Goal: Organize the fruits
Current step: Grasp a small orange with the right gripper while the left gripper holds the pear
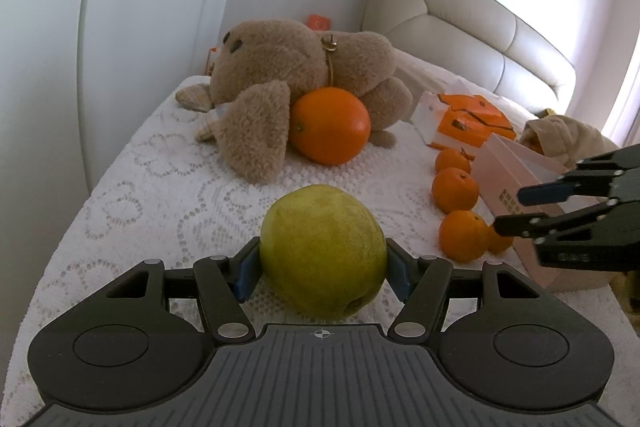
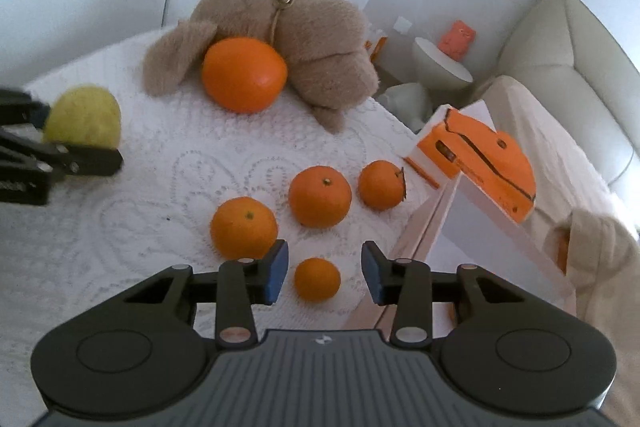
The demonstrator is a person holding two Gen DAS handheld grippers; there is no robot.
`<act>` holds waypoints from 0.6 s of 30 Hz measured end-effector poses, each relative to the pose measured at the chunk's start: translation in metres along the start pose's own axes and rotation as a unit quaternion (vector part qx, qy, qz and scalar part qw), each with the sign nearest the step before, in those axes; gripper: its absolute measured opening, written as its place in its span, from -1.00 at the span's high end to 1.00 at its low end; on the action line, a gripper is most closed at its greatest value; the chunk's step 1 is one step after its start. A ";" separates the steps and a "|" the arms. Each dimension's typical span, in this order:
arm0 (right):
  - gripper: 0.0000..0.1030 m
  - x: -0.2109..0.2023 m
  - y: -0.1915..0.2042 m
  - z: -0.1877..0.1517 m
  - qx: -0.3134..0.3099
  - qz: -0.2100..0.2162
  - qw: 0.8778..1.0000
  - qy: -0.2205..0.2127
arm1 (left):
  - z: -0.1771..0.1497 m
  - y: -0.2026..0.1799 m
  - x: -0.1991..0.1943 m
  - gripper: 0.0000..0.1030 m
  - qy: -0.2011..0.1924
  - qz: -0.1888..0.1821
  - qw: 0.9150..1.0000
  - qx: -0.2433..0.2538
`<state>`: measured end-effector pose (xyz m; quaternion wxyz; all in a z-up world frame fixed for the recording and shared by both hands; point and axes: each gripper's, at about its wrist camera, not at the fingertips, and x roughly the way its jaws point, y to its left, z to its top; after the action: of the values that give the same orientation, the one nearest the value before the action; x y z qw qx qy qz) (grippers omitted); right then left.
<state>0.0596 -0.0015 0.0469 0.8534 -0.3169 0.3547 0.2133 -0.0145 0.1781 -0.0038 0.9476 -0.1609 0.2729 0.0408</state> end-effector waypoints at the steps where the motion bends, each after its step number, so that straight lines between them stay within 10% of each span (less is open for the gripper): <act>1: 0.29 0.004 0.001 0.002 -0.008 -0.006 1.000 0.007 | 0.000 0.001 0.000 -0.33 0.001 -0.001 1.000 -0.002; 10: 0.40 0.016 0.006 -0.001 0.006 0.034 0.998 0.044 | 0.000 0.002 0.000 -0.33 0.003 -0.004 1.000 -0.007; 14: 0.40 -0.025 -0.003 -0.011 0.051 0.124 0.991 0.019 | 0.000 0.002 0.000 -0.32 0.003 -0.004 1.000 -0.008; 18: 0.39 -0.047 0.006 -0.026 0.045 0.092 0.995 -0.014 | 0.000 0.002 0.000 -0.32 0.003 -0.003 1.000 -0.007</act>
<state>0.0135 -0.0218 0.0652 0.8484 -0.2412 0.3793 0.2795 -0.0145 0.1801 -0.0045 0.9458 -0.1687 0.2746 0.0392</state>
